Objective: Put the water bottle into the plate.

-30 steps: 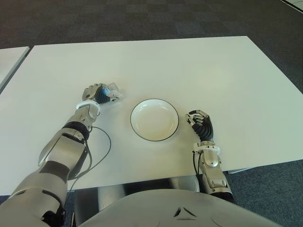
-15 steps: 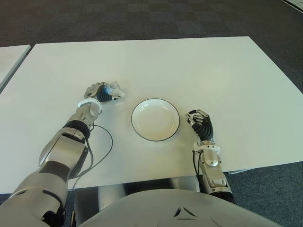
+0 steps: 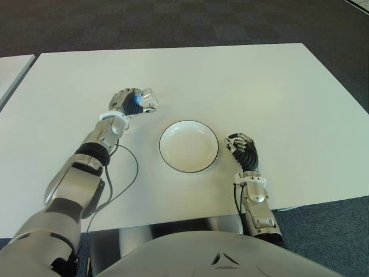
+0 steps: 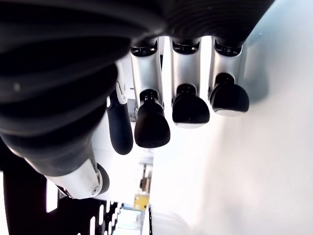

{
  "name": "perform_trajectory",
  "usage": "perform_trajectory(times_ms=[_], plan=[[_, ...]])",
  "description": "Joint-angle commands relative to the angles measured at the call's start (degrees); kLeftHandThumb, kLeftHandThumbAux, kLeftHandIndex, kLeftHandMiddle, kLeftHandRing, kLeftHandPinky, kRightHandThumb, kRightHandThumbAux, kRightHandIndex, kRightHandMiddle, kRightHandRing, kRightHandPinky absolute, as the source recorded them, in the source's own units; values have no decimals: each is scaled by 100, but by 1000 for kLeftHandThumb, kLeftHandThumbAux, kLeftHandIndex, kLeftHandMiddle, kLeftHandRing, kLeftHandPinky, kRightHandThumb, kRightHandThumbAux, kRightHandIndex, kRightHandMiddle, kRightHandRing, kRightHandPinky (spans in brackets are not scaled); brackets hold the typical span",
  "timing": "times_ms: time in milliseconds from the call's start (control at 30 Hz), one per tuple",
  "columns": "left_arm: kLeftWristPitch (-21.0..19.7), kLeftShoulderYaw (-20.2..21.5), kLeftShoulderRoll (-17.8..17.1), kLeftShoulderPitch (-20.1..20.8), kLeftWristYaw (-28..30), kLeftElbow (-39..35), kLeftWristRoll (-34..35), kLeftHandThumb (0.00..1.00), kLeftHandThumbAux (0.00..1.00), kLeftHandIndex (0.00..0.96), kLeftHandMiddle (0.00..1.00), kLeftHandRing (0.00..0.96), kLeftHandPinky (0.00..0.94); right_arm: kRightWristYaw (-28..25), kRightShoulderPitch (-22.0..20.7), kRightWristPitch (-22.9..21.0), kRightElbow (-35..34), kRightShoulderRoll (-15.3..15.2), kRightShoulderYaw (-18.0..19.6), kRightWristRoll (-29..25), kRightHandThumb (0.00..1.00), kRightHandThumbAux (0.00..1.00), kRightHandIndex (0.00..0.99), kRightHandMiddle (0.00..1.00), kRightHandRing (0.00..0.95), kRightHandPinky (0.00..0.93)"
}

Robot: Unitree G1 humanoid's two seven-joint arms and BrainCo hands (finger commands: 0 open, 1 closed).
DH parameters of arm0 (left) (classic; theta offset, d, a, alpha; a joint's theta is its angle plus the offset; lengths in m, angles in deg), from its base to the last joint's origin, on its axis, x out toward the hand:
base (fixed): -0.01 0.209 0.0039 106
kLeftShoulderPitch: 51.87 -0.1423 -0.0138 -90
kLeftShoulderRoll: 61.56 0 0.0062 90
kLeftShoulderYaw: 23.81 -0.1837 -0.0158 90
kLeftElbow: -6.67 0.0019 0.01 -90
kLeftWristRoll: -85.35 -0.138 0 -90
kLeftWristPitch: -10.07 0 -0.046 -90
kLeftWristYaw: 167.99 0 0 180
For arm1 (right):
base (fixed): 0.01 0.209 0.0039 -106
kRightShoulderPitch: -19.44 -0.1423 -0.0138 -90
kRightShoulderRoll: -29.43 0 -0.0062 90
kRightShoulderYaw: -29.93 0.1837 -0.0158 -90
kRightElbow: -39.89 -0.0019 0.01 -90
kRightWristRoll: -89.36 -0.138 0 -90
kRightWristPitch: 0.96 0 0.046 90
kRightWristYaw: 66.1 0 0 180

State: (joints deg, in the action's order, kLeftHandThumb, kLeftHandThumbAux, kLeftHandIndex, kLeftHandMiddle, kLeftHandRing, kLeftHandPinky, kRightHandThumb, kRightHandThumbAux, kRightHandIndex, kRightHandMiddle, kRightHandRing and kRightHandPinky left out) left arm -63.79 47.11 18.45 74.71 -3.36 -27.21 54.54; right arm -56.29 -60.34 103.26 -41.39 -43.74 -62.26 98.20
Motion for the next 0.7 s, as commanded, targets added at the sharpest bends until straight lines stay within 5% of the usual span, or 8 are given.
perform_trajectory(times_ms=[33, 700], plan=[[29, 124, -184, -227, 116, -968, 2, 715, 709, 443, 863, 853, 839, 5, -21, 55, 94, 26, 17, -33, 707, 726, 438, 828, 835, 839], [114, 260, -221, -1146, 469, -3486, -214, 716, 708, 443, 868, 861, 849, 11, -40, -64, 117, 41, 30, -12, 706, 727, 437, 837, 849, 861]])
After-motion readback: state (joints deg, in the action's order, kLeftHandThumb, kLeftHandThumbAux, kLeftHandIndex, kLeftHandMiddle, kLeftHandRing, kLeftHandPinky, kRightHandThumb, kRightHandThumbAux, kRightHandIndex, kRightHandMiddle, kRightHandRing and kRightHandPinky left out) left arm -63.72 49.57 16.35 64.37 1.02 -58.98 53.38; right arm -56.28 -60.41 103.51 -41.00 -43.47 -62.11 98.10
